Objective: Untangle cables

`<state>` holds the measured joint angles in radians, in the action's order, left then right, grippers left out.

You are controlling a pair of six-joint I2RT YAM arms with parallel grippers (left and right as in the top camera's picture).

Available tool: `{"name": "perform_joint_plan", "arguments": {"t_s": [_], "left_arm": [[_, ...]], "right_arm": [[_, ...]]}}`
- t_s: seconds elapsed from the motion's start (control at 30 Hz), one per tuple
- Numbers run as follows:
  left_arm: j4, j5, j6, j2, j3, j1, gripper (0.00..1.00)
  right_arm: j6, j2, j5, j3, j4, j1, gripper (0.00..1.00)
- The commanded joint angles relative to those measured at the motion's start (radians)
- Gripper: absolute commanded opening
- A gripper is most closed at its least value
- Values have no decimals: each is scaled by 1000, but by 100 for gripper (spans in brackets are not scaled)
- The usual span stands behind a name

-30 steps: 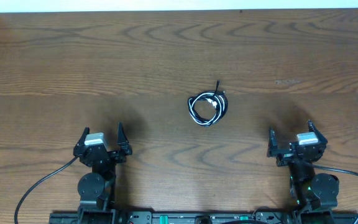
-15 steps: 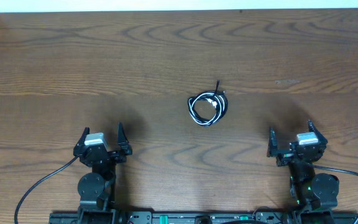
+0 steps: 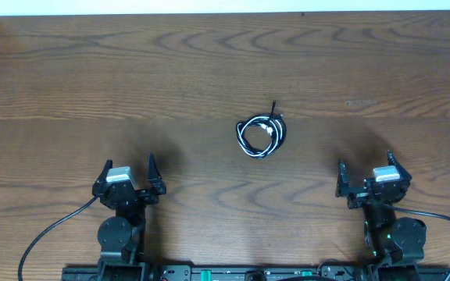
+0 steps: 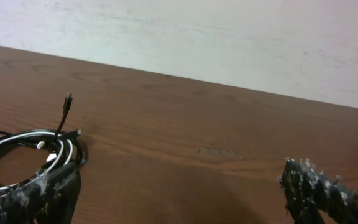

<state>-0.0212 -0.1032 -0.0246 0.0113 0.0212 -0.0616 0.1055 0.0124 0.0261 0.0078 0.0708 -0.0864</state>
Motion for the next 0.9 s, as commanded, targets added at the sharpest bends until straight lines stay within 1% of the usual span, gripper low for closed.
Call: {"name": "perform_joint_plan", "arguments": {"t_s": [0.0, 0.1, 0.27, 0.43, 0.7, 0.87], "left_arm": [[-43, 17, 10, -1, -17, -3, 92], [-43, 17, 9, -1, -17, -3, 92], [-49, 17, 9, 1, -12, -3, 92], [-61, 17, 10, 53, 27, -3, 92], [-61, 20, 10, 260, 159, -3, 92], [-81, 79, 13, 401, 281, -3, 92]], "right_arm": [[-16, -6, 4, -2, 2, -7, 99], [-19, -6, 11, -2, 1, -7, 99], [-87, -6, 40, -2, 0, -7, 99], [-100, -6, 87, -1, -4, -7, 99], [-109, 14, 114, 38, 1, -7, 99], [-109, 98, 149, 92, 2, -6, 99]]}}
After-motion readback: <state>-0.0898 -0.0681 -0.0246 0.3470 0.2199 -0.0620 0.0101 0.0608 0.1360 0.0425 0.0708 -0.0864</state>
